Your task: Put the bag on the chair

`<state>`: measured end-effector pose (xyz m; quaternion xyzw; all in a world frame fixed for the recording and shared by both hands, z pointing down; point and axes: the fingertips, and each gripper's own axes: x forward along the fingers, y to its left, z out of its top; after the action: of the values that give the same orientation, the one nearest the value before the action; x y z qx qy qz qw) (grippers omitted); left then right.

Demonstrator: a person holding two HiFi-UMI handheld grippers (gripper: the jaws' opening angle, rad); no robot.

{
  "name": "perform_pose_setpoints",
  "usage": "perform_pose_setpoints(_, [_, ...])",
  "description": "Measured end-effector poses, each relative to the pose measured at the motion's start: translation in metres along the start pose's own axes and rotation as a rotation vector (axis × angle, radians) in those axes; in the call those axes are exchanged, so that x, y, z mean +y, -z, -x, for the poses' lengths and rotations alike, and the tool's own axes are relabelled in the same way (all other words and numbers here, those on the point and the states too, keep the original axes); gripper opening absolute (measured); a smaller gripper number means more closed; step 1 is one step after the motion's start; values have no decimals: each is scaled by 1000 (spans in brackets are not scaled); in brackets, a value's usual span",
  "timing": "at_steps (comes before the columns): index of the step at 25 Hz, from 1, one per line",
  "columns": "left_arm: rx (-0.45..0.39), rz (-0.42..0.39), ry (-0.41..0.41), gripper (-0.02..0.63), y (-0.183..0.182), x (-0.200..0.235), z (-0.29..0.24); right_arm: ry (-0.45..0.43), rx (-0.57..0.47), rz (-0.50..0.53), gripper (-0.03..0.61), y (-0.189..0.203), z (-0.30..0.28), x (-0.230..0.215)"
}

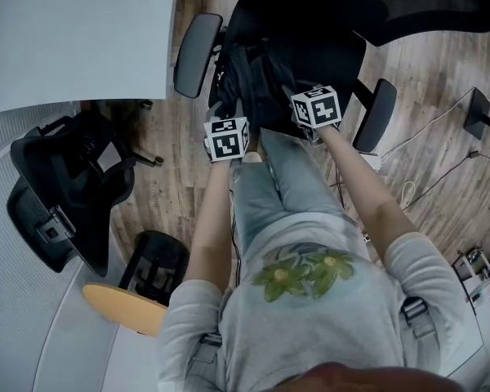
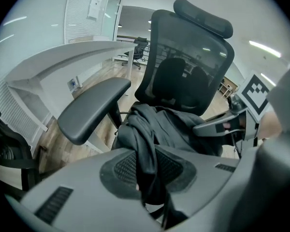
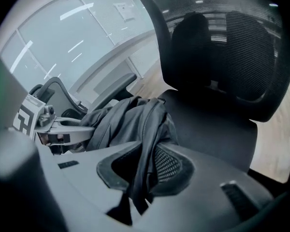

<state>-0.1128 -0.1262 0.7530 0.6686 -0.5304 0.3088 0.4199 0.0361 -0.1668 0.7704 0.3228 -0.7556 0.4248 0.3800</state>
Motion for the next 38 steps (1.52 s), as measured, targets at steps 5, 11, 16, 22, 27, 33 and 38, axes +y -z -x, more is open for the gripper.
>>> perform_pose_setpoints(5, [-1,46,-35,95,28,9,-16,23,60,-21,80,21,-13,-13])
perform_pose_setpoints(11, [-9,76,-60,114,46,8,-28,68,120,3,84,40,-21,-27])
perform_pose_setpoints(16, [-12,14,-75,120,46,5,-30,84,120,-12,103,45,-25,-34])
perform_pose_setpoints(22, [12,63,-103,143,45,4,-30,92,111,-14,165,48,-25,-35])
perform_pose_setpoints(27, [18,106,-130,195,43,3,-25,99,133,-8,260,49,-21,-34])
perform_pose_setpoints(33, [19,122,-92,309,35,1,-10,103,16,-56,295,34,0,-31])
perform_pose_setpoints(38, [-10,84,-90,341,18,-1,13,125,-48,-51,295,22,31,-24])
